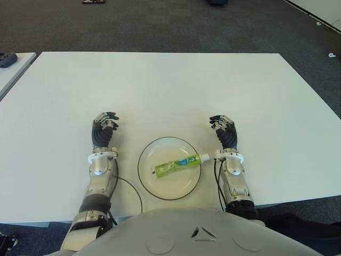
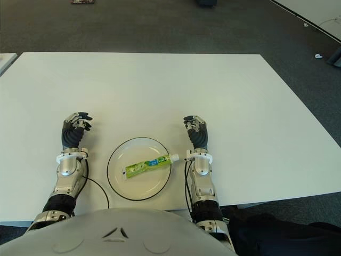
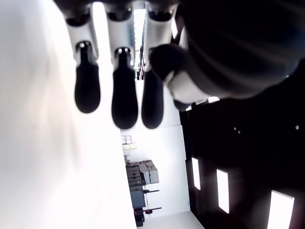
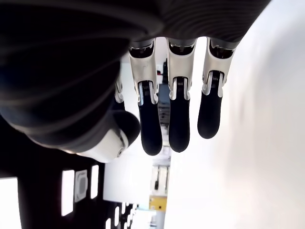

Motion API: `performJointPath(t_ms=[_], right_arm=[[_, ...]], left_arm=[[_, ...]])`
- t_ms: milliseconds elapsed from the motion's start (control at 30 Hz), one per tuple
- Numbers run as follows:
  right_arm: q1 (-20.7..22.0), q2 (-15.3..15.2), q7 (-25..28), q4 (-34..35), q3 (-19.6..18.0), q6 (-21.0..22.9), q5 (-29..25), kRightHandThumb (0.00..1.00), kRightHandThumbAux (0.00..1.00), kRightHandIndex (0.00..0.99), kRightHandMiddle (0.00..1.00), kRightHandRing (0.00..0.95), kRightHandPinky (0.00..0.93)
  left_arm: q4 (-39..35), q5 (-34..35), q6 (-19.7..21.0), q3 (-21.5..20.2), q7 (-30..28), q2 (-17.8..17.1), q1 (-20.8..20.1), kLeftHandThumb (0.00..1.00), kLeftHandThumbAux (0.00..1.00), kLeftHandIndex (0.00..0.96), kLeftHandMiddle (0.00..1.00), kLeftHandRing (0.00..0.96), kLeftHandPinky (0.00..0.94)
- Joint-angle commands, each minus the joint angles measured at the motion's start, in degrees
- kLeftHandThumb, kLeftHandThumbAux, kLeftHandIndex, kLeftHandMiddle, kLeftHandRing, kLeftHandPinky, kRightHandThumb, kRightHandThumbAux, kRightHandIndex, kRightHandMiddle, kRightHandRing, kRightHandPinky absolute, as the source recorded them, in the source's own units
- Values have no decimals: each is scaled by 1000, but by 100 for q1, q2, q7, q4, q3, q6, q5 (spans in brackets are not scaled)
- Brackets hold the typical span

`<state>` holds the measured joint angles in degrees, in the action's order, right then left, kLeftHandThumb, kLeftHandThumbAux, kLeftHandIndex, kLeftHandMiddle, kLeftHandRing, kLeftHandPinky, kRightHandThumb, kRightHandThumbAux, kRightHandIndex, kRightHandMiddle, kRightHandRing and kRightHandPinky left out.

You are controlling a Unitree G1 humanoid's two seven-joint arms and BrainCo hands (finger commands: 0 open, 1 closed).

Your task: Put the toothpaste on the table into the plate.

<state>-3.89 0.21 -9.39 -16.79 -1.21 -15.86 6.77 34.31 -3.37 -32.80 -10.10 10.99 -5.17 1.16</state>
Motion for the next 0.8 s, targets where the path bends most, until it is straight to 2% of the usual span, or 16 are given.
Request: performJointPath(t_ms=[33,300,533,800], right_arm=[[195,-22,-50,-380,-9,-187,27,708,730,427,433,420,439],[424,-77,-145,-923,-27,-326,57,708,731,423,423,411,426],[494,-88,-239,-1136,10,-323,101,707,734,419,412,399,409],[548,-78,-302,-1273,50,-328,151,705,735,417,414,406,419]], left_arm=[[273,-61,-61,32,69,2,-70,835,679,411,489,614,598],[482,-28,-234,50,28,39,-179,834,679,409,492,620,597],[534,-24,-301,44,75,84,-199,835,679,409,491,617,592],[414,30,-37,63,-28,101,-171,835,679,407,495,629,601]])
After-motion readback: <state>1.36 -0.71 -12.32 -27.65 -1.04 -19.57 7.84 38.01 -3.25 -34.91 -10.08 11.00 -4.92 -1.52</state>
